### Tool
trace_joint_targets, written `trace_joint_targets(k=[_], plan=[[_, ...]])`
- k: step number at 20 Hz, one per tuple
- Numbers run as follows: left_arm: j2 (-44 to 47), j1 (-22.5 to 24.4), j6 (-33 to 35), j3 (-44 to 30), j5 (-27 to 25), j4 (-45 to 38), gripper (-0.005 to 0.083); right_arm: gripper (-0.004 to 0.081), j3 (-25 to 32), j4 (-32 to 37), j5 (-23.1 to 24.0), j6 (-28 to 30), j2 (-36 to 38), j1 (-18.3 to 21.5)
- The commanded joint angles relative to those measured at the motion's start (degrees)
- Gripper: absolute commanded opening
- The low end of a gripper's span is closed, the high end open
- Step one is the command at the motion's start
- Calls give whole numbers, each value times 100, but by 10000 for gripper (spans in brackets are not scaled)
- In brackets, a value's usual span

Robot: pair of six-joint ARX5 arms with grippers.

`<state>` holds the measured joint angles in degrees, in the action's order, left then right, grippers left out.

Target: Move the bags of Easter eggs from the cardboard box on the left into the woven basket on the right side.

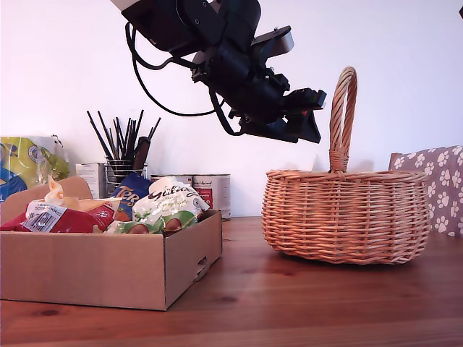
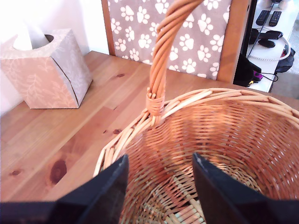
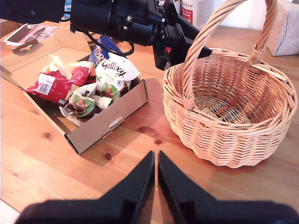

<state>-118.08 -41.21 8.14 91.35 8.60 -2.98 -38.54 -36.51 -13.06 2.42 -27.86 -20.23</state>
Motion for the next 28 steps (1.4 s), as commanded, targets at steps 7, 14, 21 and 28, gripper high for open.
trace_joint_targets(k=[7,14,21,28], plan=[[243,17,-61,-77,-2,511,358,-2,146,22,57,-24,-79,37],[1095,138,420,-74,-120,2356,358,-2,146,22,57,-22,-87,37],[1808,417,385,-74,-752,5051,360,-2,146,24,59,-22,-168,37],[1943,763,-649,-74,-1585,6467,790,-2,146,24,57,-20,-468,37]])
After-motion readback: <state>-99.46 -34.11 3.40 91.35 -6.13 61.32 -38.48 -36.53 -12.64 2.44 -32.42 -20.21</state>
